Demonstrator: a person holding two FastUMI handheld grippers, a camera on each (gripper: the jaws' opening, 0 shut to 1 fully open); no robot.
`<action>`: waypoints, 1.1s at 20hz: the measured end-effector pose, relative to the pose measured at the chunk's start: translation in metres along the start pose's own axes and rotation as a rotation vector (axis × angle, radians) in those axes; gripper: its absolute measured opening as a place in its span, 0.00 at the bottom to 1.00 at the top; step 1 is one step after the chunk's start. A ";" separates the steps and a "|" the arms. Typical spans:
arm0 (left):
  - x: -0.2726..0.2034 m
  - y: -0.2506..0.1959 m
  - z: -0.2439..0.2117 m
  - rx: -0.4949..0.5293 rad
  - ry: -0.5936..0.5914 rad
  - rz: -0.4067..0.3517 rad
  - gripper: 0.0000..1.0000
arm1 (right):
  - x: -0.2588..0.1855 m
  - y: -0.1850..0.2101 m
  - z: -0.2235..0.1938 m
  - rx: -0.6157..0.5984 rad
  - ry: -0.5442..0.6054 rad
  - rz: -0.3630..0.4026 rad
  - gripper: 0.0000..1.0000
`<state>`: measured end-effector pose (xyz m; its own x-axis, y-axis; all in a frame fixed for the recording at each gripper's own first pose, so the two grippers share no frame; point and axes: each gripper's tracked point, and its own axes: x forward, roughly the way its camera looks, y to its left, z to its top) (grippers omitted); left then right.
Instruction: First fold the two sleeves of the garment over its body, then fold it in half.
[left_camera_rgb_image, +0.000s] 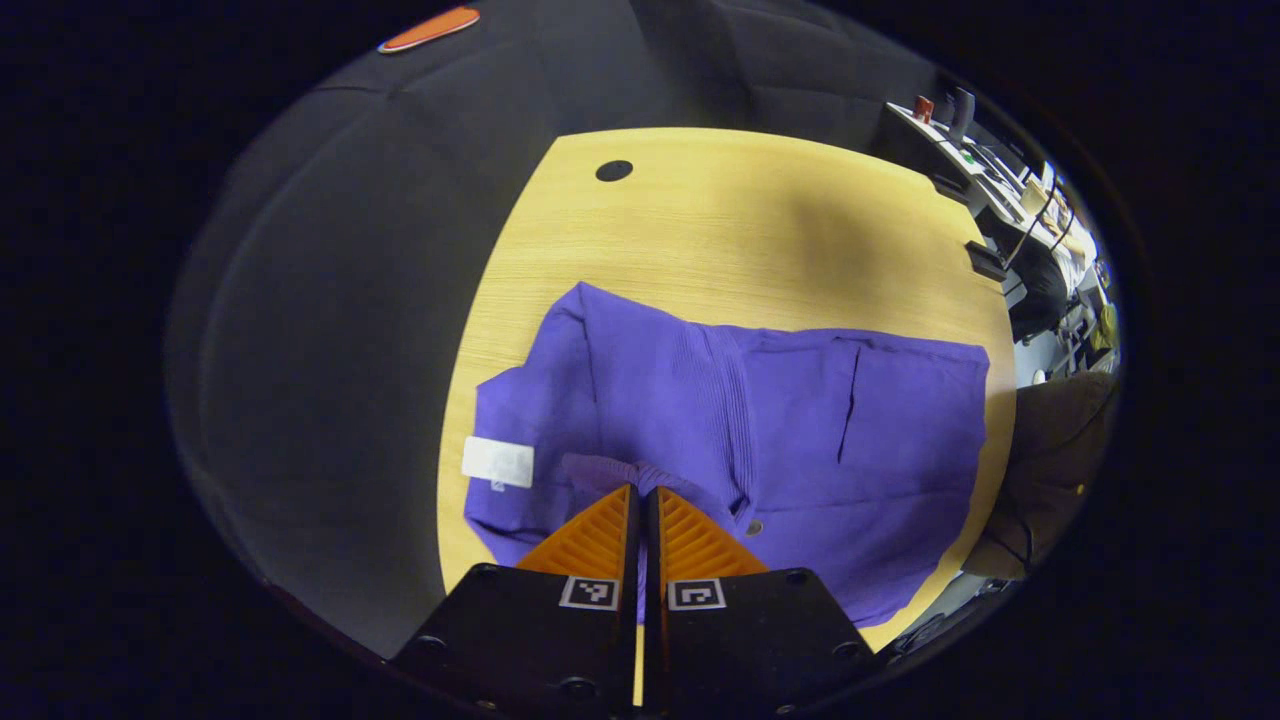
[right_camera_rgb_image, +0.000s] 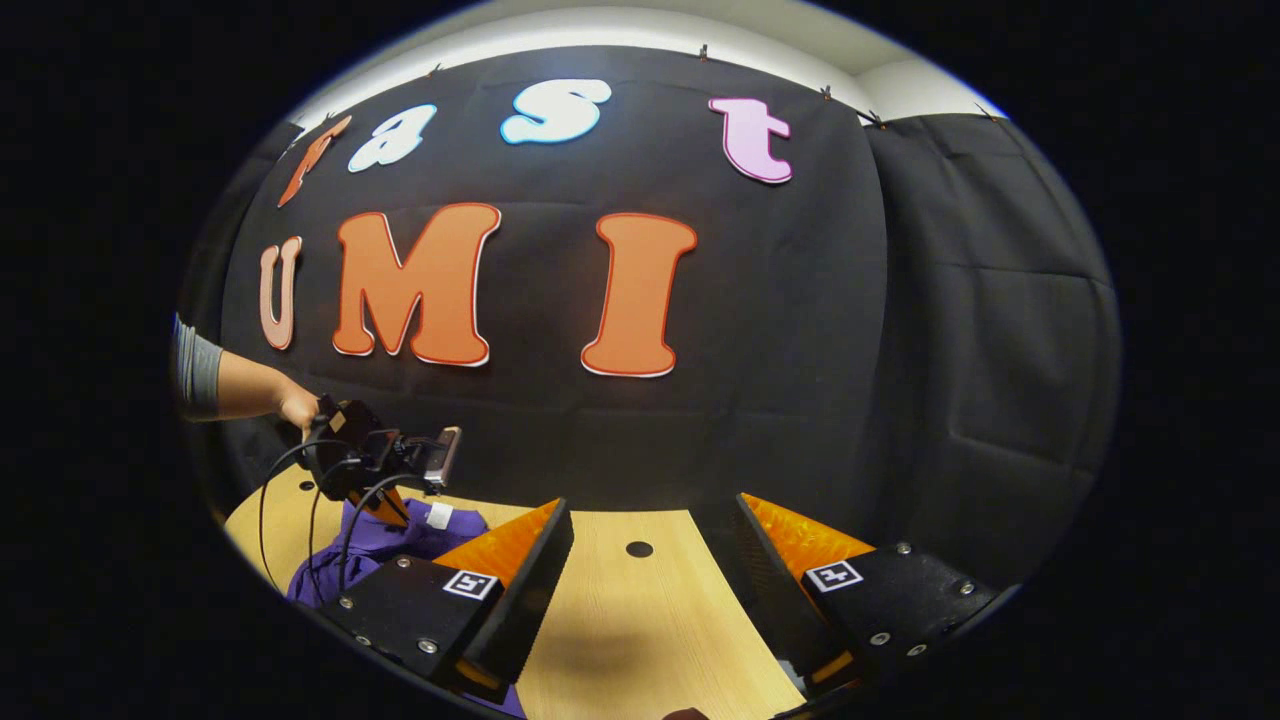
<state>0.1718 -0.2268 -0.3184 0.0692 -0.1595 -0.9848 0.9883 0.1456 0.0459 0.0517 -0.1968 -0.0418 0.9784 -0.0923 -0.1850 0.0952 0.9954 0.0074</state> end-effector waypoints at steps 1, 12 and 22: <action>0.016 0.001 0.006 0.004 0.000 0.001 0.05 | 0.002 -0.003 -0.006 0.000 0.012 -0.003 0.96; 0.036 -0.007 0.046 -0.012 -0.093 0.017 0.48 | 0.017 0.010 -0.032 -0.008 0.081 0.015 0.96; -0.056 -0.016 -0.016 -0.322 -0.426 0.234 0.84 | 0.006 0.063 -0.060 -0.035 0.158 0.076 0.96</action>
<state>0.1495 -0.2049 -0.2669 0.3949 -0.4562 -0.7975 0.8537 0.5030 0.1350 0.0524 -0.1330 -0.1011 0.9411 -0.0148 -0.3378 0.0135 0.9999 -0.0063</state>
